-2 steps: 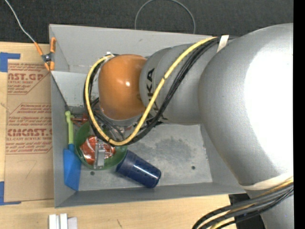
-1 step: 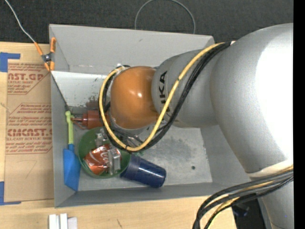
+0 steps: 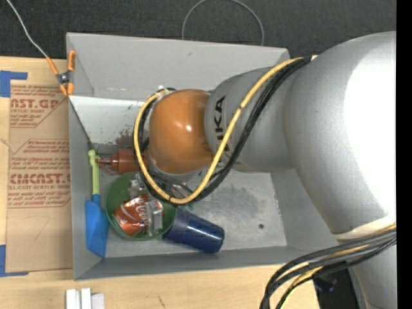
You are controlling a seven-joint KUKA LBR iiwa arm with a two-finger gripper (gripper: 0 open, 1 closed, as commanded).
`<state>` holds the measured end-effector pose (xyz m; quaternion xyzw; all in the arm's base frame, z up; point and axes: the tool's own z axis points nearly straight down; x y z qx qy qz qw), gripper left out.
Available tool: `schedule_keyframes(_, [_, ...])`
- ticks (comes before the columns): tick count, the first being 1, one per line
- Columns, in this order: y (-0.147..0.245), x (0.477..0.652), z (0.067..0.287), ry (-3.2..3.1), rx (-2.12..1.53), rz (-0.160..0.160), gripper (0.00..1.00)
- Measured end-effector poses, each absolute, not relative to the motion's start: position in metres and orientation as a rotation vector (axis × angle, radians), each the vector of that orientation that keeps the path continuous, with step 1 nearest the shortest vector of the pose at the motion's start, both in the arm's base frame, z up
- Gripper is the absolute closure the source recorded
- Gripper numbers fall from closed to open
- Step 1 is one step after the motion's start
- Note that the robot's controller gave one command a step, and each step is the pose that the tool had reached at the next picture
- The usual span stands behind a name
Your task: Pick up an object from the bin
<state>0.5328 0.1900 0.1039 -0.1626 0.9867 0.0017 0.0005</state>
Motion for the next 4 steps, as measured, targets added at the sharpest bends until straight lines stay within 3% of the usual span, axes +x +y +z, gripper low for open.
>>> schedule_keyframes(1, [0.192, 0.530, 0.193, 3.095, -0.544, 0.004, 1.00])
schedule_keyframes(2, [0.193, 0.533, 0.250, 3.088, -0.538, 0.007, 1.00])
schedule_keyframes(3, [0.181, 0.543, 0.166, 3.036, -0.778, 0.006, 1.00])
schedule_keyframes(4, [0.188, 0.547, 0.102, 3.022, -0.832, 0.010, 1.00])
